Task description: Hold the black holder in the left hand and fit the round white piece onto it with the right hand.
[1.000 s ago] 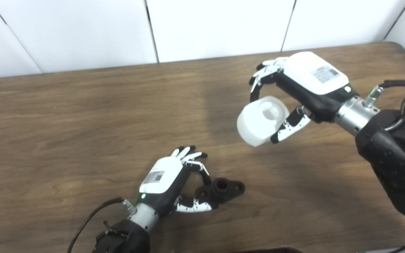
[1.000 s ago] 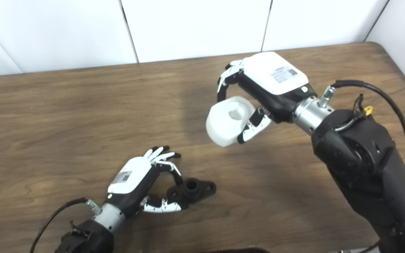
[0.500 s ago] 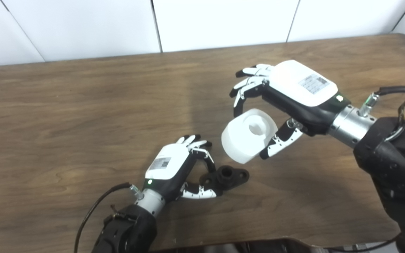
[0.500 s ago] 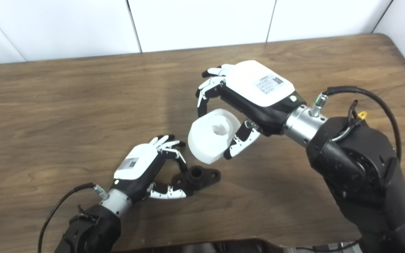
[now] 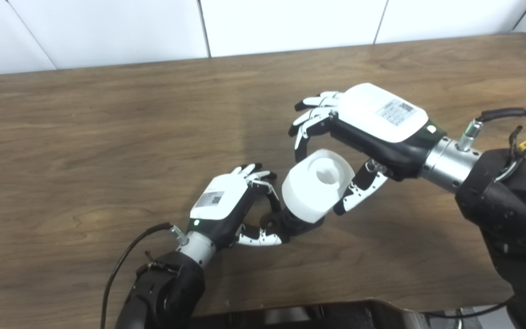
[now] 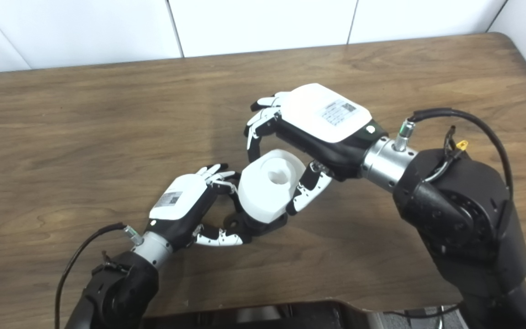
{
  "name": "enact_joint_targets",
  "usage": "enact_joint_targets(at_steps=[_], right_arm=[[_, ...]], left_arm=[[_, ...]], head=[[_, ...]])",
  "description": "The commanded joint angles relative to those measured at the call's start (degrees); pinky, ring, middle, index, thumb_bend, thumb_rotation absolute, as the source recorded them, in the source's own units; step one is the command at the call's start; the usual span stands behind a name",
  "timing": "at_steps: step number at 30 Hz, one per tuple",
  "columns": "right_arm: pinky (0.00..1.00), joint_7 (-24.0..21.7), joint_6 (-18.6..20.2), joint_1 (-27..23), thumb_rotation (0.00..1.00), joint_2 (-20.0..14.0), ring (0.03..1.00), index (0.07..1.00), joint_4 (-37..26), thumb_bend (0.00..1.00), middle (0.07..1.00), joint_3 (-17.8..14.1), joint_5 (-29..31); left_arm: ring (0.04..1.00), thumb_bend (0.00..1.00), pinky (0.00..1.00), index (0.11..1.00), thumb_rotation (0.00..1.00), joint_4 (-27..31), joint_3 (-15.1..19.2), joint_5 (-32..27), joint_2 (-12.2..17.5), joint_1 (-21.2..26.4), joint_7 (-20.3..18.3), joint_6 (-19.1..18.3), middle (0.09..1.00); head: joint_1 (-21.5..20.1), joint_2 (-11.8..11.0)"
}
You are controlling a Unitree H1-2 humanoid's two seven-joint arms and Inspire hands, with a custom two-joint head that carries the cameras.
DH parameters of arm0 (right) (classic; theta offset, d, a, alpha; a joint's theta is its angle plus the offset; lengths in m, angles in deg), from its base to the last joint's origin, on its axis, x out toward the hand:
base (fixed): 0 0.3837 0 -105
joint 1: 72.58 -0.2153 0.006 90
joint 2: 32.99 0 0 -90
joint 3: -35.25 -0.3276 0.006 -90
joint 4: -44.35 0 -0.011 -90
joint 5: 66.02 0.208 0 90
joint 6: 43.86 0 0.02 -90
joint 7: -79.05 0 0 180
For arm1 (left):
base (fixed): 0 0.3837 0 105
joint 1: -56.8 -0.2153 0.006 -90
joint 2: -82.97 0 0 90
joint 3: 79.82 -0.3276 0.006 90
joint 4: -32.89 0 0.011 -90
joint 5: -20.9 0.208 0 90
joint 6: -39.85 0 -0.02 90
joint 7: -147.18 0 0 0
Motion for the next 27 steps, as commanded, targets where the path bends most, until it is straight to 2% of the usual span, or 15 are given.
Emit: enact_joint_targets(at_steps=[1,8,15,27], right_arm=[[0.89,1.49,-2.41,-0.27,0.13,0.18,0.895,0.483,-0.29,0.52,0.765,0.1,-0.35],[0.86,1.94,-6.55,0.92,0.14,0.87,0.889,0.482,1.63,0.52,0.763,1.58,-2.22],[0.85,3.86,-9.1,2.23,0.14,2.38,0.882,0.482,3.86,0.52,0.759,1.36,-2.86],[0.85,6.21,-11.36,3.21,0.14,4.48,0.885,0.482,6.57,0.53,0.761,1.28,-2.91]], left_arm=[[0.97,0.51,0.96,0.492,0.06,-0.49,-0.29,-0.43,0.35,-0.87,-3.04,-2.21,0.874],[0.968,0.51,0.95,0.492,0.06,-0.3,-0.39,-0.51,0.28,-0.91,-2.85,-2.05,0.873],[0.967,0.51,0.96,0.492,0.06,0.5,-0.67,0.02,-0.07,-0.89,-3.49,-3.06,0.872],[0.966,0.51,0.96,0.492,0.06,0.5,-0.85,0.1,-0.29,-0.79,-3.42,-3.23,0.87]], head=[[-0.23,0.11],[0.29,0.53],[0.45,0.97],[0.35,0.84]])
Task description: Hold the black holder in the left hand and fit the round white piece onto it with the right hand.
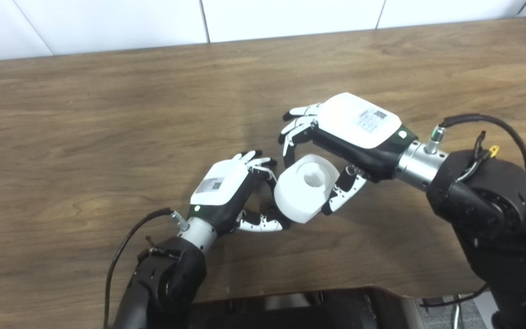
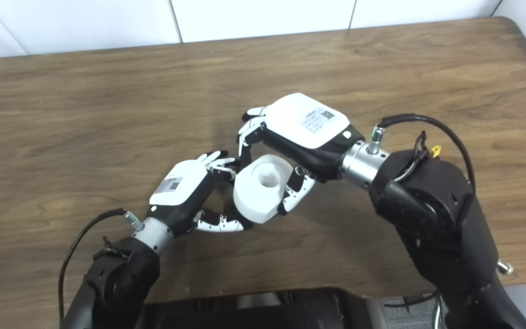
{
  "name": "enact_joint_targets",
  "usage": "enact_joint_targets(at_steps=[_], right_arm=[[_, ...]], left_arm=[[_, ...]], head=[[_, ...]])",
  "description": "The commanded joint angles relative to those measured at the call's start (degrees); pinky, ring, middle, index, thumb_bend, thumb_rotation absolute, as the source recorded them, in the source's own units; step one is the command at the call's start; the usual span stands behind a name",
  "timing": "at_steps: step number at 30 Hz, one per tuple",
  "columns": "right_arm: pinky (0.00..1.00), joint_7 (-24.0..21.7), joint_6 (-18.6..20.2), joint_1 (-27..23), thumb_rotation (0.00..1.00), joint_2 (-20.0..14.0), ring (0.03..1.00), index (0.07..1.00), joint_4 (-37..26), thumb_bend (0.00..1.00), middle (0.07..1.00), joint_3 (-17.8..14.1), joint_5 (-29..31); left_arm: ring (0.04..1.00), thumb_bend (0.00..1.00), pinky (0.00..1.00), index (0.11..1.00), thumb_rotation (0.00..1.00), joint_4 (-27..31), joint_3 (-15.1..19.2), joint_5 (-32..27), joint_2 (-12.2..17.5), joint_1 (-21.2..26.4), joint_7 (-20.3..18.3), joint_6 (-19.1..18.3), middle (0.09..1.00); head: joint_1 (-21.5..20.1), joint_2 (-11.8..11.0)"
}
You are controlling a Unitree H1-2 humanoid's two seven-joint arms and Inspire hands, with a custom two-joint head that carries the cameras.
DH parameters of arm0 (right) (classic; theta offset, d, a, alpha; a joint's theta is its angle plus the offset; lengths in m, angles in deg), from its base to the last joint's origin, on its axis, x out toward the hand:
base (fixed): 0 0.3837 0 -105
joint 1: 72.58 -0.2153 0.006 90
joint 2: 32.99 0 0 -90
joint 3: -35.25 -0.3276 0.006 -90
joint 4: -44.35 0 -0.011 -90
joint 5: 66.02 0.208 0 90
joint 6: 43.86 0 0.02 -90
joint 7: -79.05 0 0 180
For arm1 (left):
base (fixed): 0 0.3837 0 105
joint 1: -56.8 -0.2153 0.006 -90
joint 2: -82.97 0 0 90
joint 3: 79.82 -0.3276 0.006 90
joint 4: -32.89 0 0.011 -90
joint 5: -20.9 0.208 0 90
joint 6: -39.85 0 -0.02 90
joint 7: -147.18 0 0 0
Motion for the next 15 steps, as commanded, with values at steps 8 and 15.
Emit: enact_joint_targets(at_steps=[8,15], right_arm=[[0.84,1.95,-1.28,-0.75,0.13,0.71,0.884,0.482,-0.78,0.52,0.757,-0.53,-0.02],[0.84,1.96,-2.57,0.22,0.13,0.09,0.886,0.482,-0.12,0.52,0.759,0.48,0.48]], left_arm=[[0.964,0.51,0.96,0.492,0.06,-0.61,-0.68,-0.4,-0.2,-1.09,-1.7,-1.27,0.869],[0.963,0.51,0.95,0.492,0.05,-0.99,-0.84,-0.32,-0.39,-0.91,-1.33,-1.04,0.867]], head=[[0.44,0.24],[0.54,0.34]])
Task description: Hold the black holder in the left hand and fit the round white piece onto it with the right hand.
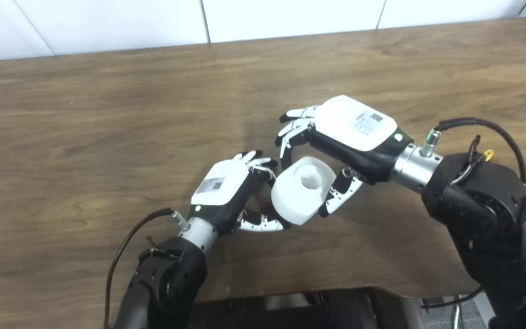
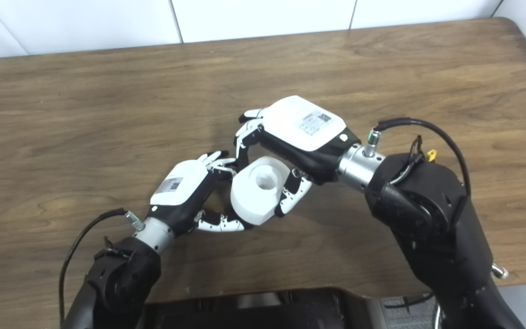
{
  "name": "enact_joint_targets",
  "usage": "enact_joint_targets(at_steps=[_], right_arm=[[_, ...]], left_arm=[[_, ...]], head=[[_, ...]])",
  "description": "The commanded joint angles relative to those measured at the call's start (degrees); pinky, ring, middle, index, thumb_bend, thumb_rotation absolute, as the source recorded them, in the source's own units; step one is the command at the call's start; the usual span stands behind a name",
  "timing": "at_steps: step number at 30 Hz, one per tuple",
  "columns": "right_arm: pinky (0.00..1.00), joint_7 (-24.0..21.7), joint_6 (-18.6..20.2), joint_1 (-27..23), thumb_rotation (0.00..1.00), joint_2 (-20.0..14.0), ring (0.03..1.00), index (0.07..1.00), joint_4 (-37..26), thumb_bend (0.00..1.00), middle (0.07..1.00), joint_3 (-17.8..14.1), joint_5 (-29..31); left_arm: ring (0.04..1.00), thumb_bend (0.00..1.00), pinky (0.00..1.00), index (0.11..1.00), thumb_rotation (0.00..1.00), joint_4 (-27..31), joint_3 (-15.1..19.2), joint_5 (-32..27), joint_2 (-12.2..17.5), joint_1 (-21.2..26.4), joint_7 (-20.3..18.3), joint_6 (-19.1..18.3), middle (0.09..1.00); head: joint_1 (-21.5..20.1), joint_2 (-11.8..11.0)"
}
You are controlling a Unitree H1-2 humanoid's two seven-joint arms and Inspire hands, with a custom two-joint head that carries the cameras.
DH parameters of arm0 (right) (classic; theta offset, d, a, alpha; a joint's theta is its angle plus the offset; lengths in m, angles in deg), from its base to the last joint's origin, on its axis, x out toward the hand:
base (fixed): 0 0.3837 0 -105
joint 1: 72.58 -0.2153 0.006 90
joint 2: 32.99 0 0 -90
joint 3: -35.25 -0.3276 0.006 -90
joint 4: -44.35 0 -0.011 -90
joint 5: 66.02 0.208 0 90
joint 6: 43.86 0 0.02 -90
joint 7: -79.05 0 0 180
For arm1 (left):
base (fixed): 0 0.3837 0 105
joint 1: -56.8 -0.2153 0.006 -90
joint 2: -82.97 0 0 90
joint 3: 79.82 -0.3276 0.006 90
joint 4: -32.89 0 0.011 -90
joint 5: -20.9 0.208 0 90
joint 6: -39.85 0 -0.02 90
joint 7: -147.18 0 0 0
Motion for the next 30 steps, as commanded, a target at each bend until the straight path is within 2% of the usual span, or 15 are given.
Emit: enact_joint_targets(at_steps=[1,16,30], right_arm=[[0.84,0.83,-1.73,-0.91,0.13,-0.46,0.886,0.482,-1.02,0.52,0.759,0.17,0.5],[0.84,0.56,-1.99,0.48,0.13,-0.27,0.883,0.482,-0.37,0.52,0.752,2.01,0.6],[0.84,1.78,-2.44,1.04,0.14,-0.65,0.882,0.483,1.23,0.52,0.752,2.08,0.33]], left_arm=[[0.963,0.51,0.95,0.492,0.06,-0.98,-0.68,-0.36,-0.16,-0.87,-1.54,-1.04,0.868],[0.965,0.51,0.95,0.492,0.06,-1.08,-1.04,0.11,-0.71,-0.42,-1.72,-1.62,0.868],[0.964,0.51,0.95,0.492,0.06,-0.86,-1.38,0.68,-1.01,-0.47,-1.7,-1.69,0.868]], head=[[-0.08,0.09],[0.43,0.34],[0.62,0.35]])
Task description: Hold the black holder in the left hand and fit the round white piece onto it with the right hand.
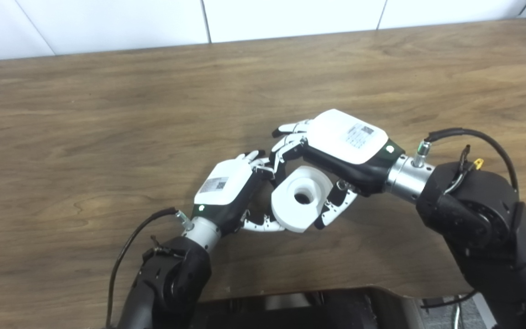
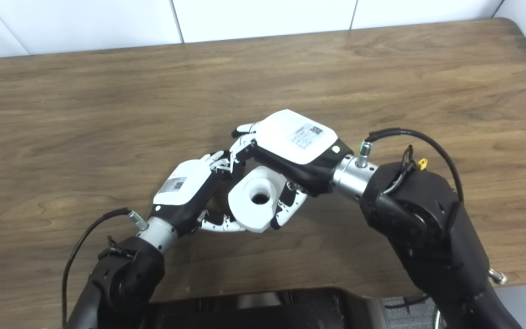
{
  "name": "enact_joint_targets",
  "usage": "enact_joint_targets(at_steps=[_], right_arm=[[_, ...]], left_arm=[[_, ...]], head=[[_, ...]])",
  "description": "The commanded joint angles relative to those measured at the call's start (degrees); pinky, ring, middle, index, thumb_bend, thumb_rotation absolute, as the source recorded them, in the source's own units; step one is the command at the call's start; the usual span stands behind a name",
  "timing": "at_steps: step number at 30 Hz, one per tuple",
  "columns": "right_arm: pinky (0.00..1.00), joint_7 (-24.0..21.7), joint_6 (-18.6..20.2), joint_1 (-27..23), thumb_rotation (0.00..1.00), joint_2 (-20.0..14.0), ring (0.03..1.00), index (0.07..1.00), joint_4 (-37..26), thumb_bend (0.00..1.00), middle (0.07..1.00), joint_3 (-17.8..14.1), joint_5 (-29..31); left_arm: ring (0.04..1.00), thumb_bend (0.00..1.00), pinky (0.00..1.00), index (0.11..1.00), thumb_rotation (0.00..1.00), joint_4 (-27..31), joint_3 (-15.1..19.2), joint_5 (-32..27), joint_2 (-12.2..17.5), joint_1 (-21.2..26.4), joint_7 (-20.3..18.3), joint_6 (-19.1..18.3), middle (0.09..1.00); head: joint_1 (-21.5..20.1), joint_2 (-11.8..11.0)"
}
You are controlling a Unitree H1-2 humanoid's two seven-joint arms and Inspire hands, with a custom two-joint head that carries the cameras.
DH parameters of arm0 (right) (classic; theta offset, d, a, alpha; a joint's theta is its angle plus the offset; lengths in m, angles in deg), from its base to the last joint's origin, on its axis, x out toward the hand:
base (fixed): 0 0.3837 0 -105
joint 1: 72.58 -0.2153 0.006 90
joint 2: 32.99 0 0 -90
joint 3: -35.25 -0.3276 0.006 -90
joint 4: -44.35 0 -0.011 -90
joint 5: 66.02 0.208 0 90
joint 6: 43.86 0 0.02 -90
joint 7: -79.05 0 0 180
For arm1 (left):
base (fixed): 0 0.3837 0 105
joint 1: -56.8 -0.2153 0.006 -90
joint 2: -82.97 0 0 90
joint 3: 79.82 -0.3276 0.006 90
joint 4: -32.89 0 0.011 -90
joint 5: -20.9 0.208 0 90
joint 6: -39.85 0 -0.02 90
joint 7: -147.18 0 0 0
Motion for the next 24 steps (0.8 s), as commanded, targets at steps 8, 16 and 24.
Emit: enact_joint_targets(at_steps=[8,16,24], right_arm=[[0.84,0.61,-1.05,-0.04,0.15,-1.17,0.89,0.486,1.05,0.53,0.761,-0.17,-0.03],[0.87,-3.05,0.51,-1.76,0.3,-0.81,0.926,0.641,-1.1,0.94,0.789,0.05,-2.43],[0.9,-4.83,1.08,-2.38,0.33,0.36,0.922,0.764,-2.05,1.0,0.812,-0.54,-3.9]], left_arm=[[0.963,0.51,0.95,0.492,0.06,-0.83,-0.79,-0.41,-0.32,-0.82,-1.27,-0.65,0.866],[0.963,0.51,0.95,0.492,0.05,-0.8,-0.68,-0.72,-0.28,-0.99,-1.18,-0.63,0.866],[0.961,0.51,0.94,0.492,0.06,-0.87,-0.69,-0.63,-0.1,-0.82,-1.44,-0.61,0.864]], head=[[-0.03,0.12],[-0.03,0.07],[-0.31,0.02]])
